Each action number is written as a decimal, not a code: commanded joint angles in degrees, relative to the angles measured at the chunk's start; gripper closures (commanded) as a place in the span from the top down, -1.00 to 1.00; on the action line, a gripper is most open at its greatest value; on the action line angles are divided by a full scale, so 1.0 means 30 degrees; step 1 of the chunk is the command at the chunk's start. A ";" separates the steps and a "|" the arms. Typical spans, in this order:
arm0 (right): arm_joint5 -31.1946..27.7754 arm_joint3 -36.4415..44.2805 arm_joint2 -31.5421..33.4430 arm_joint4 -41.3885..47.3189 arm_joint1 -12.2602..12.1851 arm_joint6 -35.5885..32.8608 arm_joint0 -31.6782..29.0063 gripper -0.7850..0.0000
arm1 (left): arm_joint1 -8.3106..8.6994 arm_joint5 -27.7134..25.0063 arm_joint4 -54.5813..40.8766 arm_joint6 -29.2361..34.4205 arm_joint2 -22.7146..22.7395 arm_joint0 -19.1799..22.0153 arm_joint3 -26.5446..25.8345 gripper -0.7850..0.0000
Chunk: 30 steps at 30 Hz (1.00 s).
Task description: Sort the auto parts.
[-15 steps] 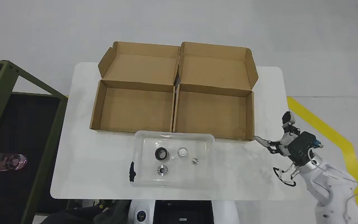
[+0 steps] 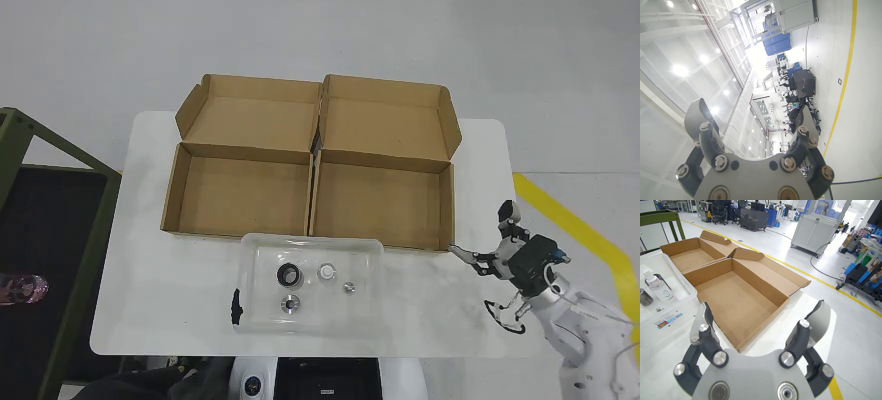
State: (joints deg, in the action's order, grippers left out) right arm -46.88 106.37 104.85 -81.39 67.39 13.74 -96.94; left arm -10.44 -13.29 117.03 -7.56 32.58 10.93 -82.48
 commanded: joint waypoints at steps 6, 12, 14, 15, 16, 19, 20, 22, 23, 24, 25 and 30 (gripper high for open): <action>-0.1646 0.0148 -0.1224 0.0877 -0.0156 -0.1660 0.0808 1.00 | 0.0000 0.0000 0.0000 0.0000 0.0000 0.0000 -0.0001 1.00; -0.2719 -0.0111 -0.2846 0.1512 -0.0238 -0.2959 0.1756 1.00 | 0.0000 0.0000 0.0000 0.0000 0.0000 0.0000 -0.0001 1.00; -0.3040 -0.0107 -0.3404 0.1679 -0.0258 -0.3267 0.2071 1.00 | 0.0000 0.0000 0.0000 0.0000 0.0000 0.0000 -0.0001 1.00; -0.3182 -0.0073 -0.3688 0.1764 -0.0266 -0.3418 0.2209 1.00 | 0.0000 0.0000 0.0000 0.0000 0.0000 0.0000 -0.0001 1.00; -0.3287 -0.0019 -0.3952 0.1846 -0.0274 -0.3569 0.2336 1.00 | 0.0000 0.0000 0.0000 0.0000 0.0000 0.0000 -0.0001 1.00; -0.3676 0.0309 -0.4758 0.2090 -0.0302 -0.4165 0.2617 1.00 | 0.0000 0.0000 0.0000 0.0000 0.0000 0.0000 -0.0001 1.00; -0.3705 0.0477 -0.5054 0.2151 -0.0319 -0.4452 0.2699 1.00 | 0.0000 0.0000 0.0000 0.0000 0.0000 0.0000 -0.0001 1.00; -0.3705 0.0840 -0.5705 0.2272 -0.0373 -0.5125 0.2879 1.00 | 0.0000 0.0000 0.0000 0.0000 0.0000 0.0000 -0.0001 1.00; -0.3705 0.1011 -0.6049 0.2333 -0.0411 -0.5537 0.2985 1.00 | 0.0000 0.0000 0.0000 0.0000 0.0000 0.0000 -0.0001 1.00; -0.3705 0.1164 -0.6381 0.2473 -0.0449 -0.5916 0.3106 1.00 | 0.0000 0.0000 0.0000 0.0000 0.0000 0.0000 -0.0001 1.00; -0.3705 0.1320 -0.6733 0.2633 -0.0488 -0.6302 0.3242 1.00 | 0.0000 0.0000 0.0000 0.0000 0.0000 0.0000 -0.0001 1.00; -0.3705 0.2097 -0.8447 0.3336 -0.0675 -0.8323 0.4086 1.00 | 0.0000 0.0000 0.0000 0.0000 0.0000 0.0000 -0.0001 1.00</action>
State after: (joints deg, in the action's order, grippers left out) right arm -58.00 112.25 80.45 -71.87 65.45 -10.09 -85.22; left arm -10.44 -13.29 117.03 -7.56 32.58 10.93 -82.48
